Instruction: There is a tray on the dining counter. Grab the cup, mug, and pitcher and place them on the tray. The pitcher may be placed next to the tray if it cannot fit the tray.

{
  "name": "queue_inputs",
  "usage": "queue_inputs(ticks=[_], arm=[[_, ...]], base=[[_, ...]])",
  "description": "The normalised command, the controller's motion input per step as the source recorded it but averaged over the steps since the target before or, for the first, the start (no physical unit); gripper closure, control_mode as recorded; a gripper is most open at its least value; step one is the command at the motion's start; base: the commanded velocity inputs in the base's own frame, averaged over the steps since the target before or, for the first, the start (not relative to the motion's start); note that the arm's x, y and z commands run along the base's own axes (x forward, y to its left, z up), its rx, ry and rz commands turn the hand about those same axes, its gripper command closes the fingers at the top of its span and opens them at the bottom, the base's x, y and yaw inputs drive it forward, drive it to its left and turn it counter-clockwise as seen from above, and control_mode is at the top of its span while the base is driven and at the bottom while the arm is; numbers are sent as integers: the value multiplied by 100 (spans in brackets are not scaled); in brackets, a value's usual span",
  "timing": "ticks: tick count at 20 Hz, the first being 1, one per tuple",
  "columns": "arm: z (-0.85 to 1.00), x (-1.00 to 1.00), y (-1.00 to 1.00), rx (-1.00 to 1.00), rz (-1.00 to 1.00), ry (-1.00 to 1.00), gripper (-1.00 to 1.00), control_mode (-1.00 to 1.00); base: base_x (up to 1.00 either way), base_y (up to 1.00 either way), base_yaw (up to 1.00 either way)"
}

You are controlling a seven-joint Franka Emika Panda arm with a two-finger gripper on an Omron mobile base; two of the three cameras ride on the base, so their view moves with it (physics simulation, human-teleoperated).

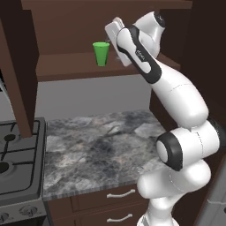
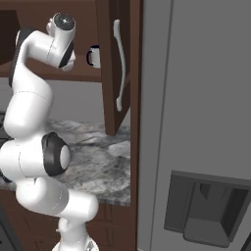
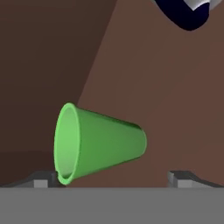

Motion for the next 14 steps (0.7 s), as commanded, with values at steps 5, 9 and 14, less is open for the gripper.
queue_inputs(ticks=[5, 9, 14], arm=[[-2, 20, 2, 0, 0, 0, -100, -100], [-3, 26, 8, 0, 0, 0, -100, -100], [-4, 28, 12, 0, 0, 0, -100, -100]], base=[[0, 0, 0], [0, 0, 0], [0, 0, 0]])
